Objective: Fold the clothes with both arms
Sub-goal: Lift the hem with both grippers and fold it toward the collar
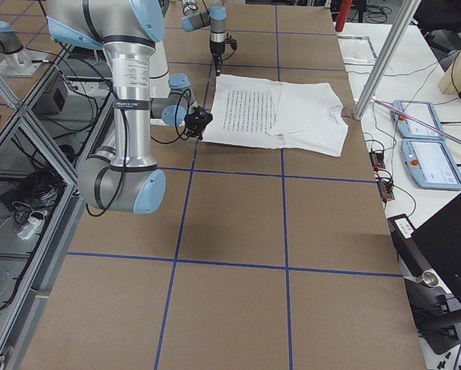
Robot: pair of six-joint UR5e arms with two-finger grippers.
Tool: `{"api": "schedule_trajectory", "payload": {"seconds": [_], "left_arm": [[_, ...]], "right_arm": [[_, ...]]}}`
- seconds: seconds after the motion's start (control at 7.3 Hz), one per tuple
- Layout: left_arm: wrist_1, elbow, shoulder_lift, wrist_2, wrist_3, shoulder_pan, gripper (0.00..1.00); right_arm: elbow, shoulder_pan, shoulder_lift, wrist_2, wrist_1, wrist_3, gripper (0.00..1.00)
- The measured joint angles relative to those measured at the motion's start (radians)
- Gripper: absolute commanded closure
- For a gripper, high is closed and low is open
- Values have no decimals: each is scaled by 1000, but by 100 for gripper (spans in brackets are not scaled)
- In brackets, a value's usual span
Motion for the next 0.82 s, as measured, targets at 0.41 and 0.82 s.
{"api": "schedule_trajectory", "payload": {"seconds": [0.41, 0.82], "left_arm": [[0, -79, 11, 2, -117, 91, 100], [21, -163, 24, 4, -172, 132, 100]], "right_arm": [[66, -42, -59, 15, 1, 0, 100], [140, -45, -113, 28, 3, -1, 100]]}}
